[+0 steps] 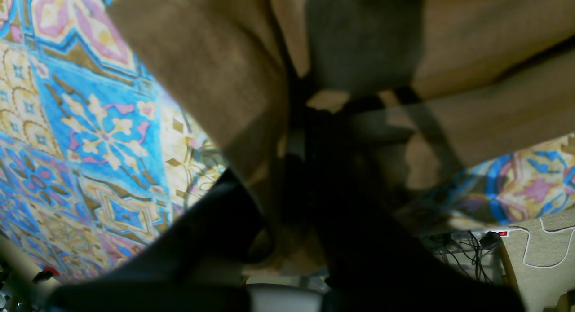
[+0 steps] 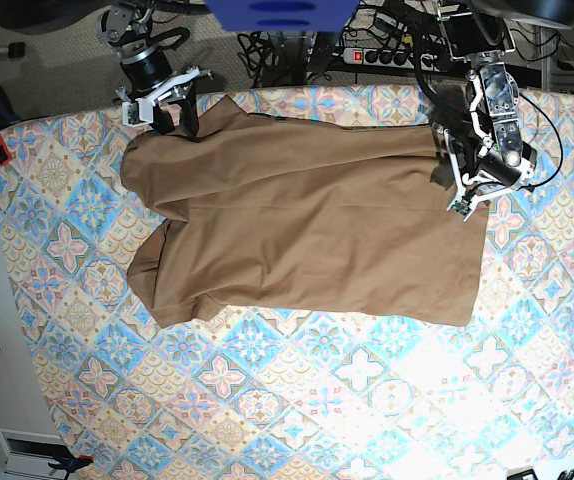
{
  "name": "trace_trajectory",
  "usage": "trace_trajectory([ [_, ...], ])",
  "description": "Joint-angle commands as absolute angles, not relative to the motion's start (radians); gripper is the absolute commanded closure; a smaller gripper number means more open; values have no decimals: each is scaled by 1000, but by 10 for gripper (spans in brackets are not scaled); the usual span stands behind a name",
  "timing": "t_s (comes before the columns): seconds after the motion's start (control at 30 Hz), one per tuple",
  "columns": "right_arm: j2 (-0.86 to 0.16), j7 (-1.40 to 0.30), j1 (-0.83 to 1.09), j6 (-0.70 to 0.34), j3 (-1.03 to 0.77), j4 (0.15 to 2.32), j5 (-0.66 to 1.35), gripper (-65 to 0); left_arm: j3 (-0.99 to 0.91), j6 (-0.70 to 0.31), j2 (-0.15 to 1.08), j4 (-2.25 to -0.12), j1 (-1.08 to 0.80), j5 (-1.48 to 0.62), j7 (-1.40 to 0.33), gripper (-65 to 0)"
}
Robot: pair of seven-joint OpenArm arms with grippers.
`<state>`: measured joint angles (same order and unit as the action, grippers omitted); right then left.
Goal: Layout the t-shirt on the table in an organized manner, then fold the t-shirt properly
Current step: 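Regrasp the shirt corner with the right gripper and tug it outward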
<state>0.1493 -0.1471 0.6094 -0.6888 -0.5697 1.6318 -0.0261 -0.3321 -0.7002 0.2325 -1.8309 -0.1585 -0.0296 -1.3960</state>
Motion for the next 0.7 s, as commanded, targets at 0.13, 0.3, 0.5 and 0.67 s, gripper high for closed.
trace_trajectory([
  [0.13,148,-143,622,-698,-576,1658,-22,0,-337,-698,243,-1850,-150,-27,-1396,0],
  [0.3,148,-142,667,-698,-634,1712,-21,0,-337,-698,243,-1850,-150,-27,-1396,0],
  [0.5,151,-142,743,-698,-631,1742,-18,0,-332,-698,243,-1850,-150,-27,-1396,0],
  [0.67,153,-122,791,-698,-634,1736,-7,0,-331,-698,243,-1850,-150,-27,-1396,0],
])
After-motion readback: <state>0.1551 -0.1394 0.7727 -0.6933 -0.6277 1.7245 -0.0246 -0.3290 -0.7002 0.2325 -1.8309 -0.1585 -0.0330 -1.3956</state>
